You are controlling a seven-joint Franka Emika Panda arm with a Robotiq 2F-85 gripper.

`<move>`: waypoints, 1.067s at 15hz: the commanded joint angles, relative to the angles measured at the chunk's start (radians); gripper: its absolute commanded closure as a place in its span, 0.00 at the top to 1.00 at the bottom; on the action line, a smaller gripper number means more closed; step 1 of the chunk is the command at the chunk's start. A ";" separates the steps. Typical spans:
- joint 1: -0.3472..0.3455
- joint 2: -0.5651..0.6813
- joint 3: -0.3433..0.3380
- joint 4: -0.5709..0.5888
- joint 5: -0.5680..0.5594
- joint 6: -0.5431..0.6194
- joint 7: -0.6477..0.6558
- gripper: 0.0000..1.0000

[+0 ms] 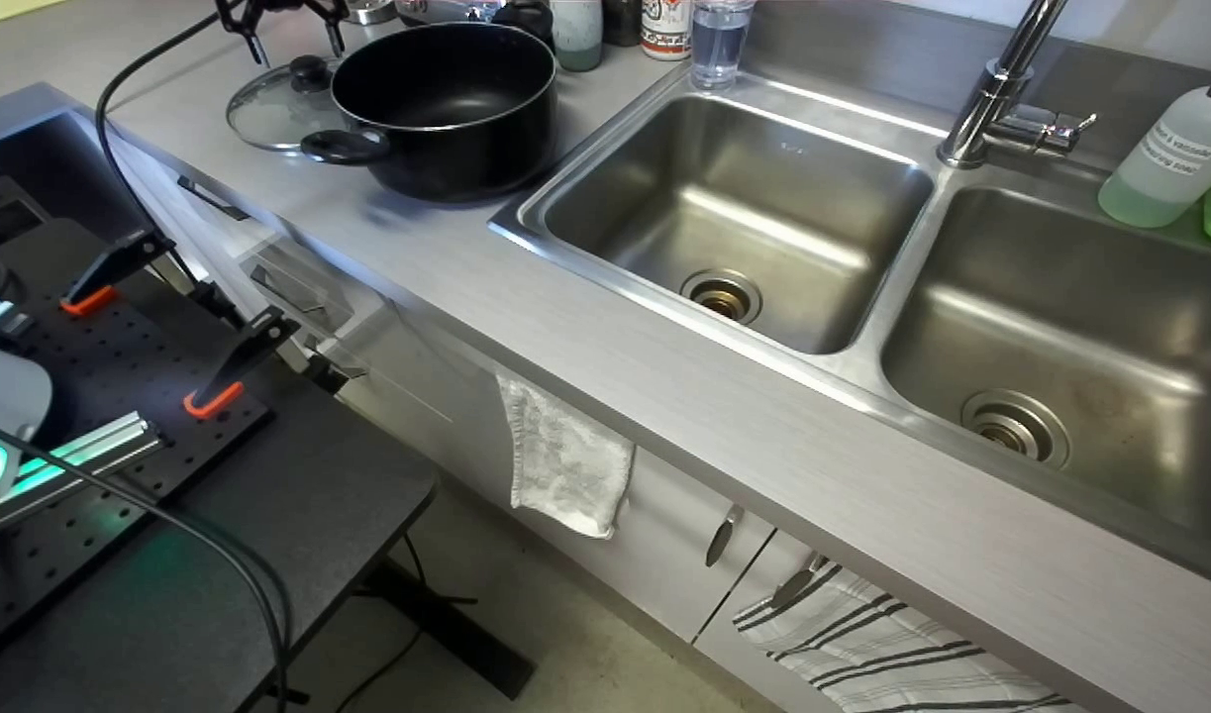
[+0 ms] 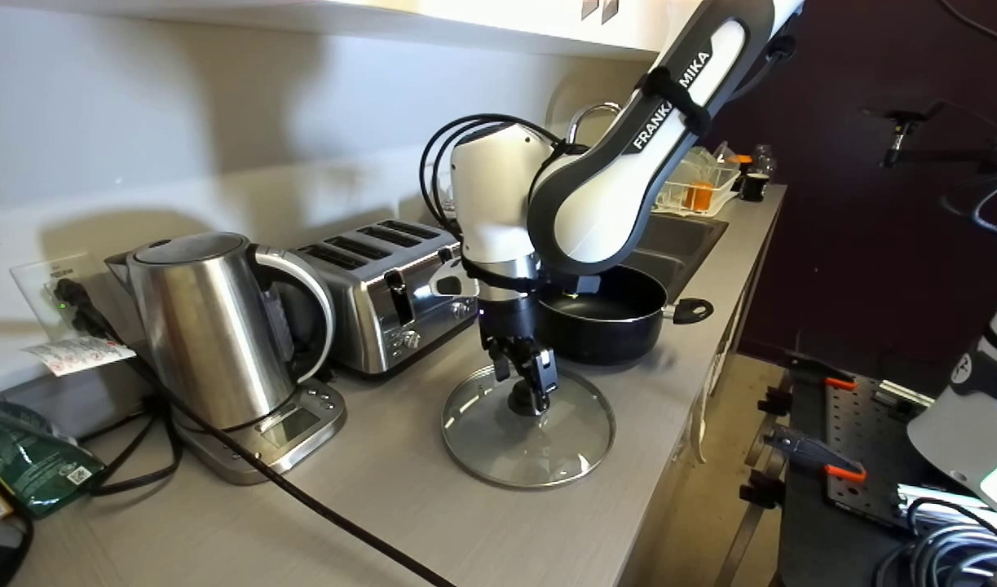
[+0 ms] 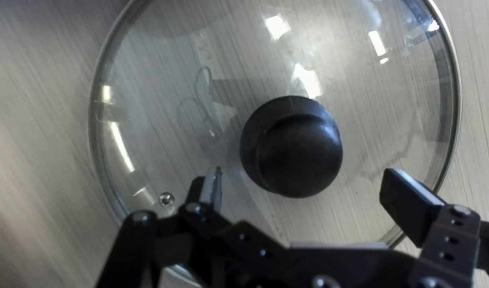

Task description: Put the glass lid on the black pot

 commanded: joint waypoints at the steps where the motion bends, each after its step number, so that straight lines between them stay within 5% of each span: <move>1: 0.000 0.017 -0.001 0.030 -0.003 -0.039 -0.005 0.95; 2: 0.000 0.018 -0.001 0.031 -0.003 -0.042 -0.005 0.74; 5: 0.000 0.020 -0.001 0.031 -0.003 -0.051 -0.006 0.64; 10: -0.001 0.018 0.000 0.033 -0.004 -0.051 -0.006 0.26; 16: 0.003 0.004 0.003 0.019 -0.006 -0.041 -0.002 0.25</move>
